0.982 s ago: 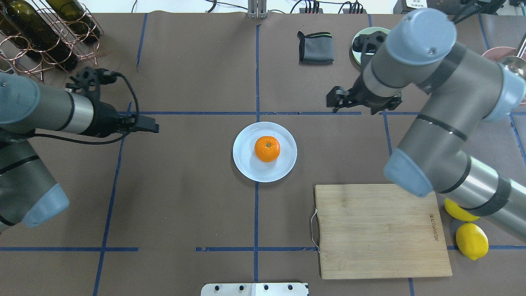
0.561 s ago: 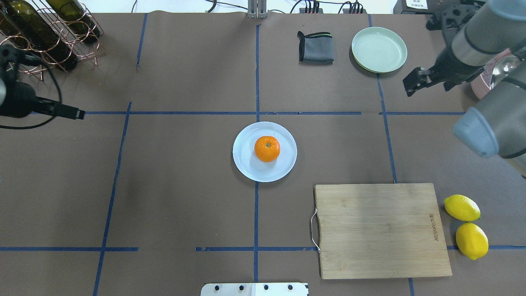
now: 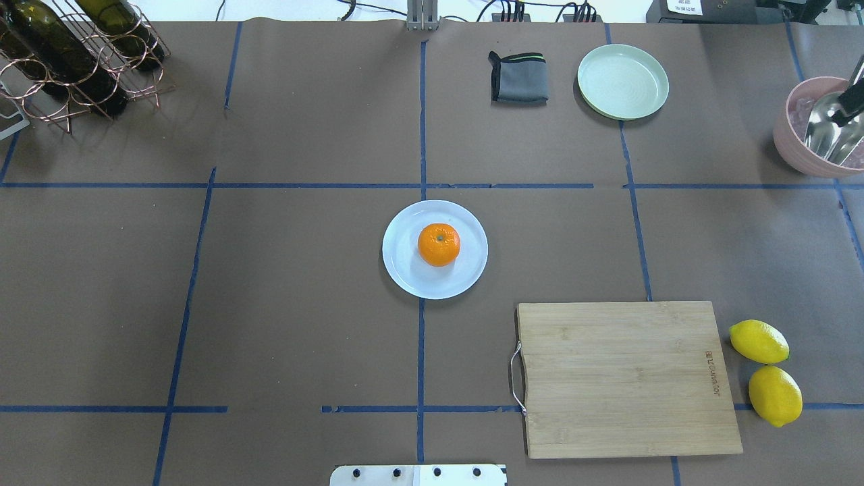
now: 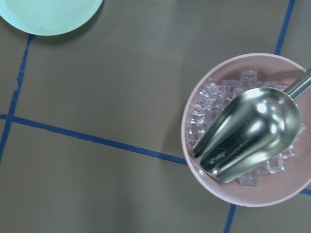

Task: Pick orange to plate

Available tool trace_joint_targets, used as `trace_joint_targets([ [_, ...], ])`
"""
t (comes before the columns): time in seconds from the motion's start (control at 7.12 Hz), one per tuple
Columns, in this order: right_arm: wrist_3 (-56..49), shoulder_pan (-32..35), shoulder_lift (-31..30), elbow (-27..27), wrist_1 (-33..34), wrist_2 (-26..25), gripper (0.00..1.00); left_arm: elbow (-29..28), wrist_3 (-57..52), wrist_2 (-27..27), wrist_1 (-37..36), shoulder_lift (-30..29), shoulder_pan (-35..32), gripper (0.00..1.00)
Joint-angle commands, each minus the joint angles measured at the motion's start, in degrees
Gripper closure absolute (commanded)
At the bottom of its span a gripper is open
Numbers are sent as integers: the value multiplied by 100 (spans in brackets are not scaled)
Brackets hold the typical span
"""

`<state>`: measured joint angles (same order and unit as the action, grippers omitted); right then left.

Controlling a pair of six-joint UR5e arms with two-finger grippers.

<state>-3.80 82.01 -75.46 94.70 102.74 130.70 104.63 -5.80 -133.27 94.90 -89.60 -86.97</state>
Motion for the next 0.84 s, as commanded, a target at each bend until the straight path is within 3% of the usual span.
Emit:
trace_joint_targets([
  [0.0, -753, 709, -214, -479, 27, 350, 0, 22, -325, -586, -981, 91, -311, 0],
  [0.28, -745, 773, -548, -243, -122, 334, 0, 58, -404, -586, -903, 530, -303, 0],
  [0.7, -719, 764, -795, -224, -122, 377, 0, -125, -360, -542, -851, 305, -268, 0],
])
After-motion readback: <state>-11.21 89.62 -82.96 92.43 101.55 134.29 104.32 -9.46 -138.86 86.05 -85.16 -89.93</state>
